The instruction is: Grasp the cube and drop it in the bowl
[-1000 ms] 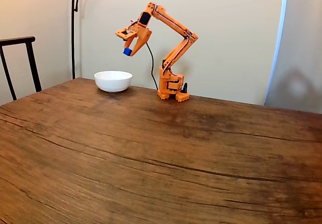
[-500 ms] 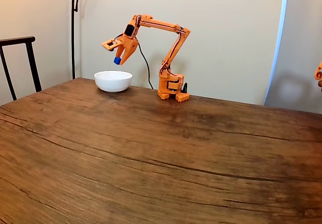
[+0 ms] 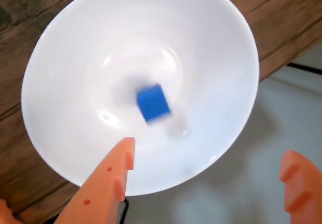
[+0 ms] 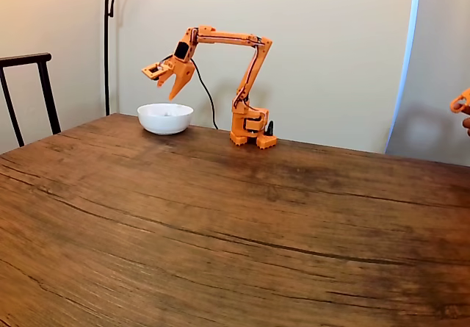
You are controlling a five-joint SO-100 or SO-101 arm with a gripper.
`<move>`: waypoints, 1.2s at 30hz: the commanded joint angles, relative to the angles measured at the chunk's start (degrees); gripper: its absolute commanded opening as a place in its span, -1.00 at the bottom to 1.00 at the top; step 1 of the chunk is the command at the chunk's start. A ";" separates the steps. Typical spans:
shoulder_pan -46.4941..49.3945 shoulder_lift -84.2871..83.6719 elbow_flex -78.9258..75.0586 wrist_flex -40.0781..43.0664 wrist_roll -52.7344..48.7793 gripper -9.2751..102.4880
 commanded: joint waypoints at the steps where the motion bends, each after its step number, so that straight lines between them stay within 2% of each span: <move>1: -0.53 1.05 -1.76 2.90 -0.35 -0.12; 8: -2.29 1.23 -11.78 15.56 -1.93 -0.14; 15: -9.40 10.28 -16.96 26.10 -2.37 -0.60; 21: -16.52 23.03 -12.83 32.17 -2.46 -0.67; 24: -21.62 28.48 -10.28 32.96 -5.27 -0.68; 31: -43.95 40.69 -0.70 31.55 -19.78 -0.68; 36: -55.90 51.50 5.80 29.00 -26.63 -0.68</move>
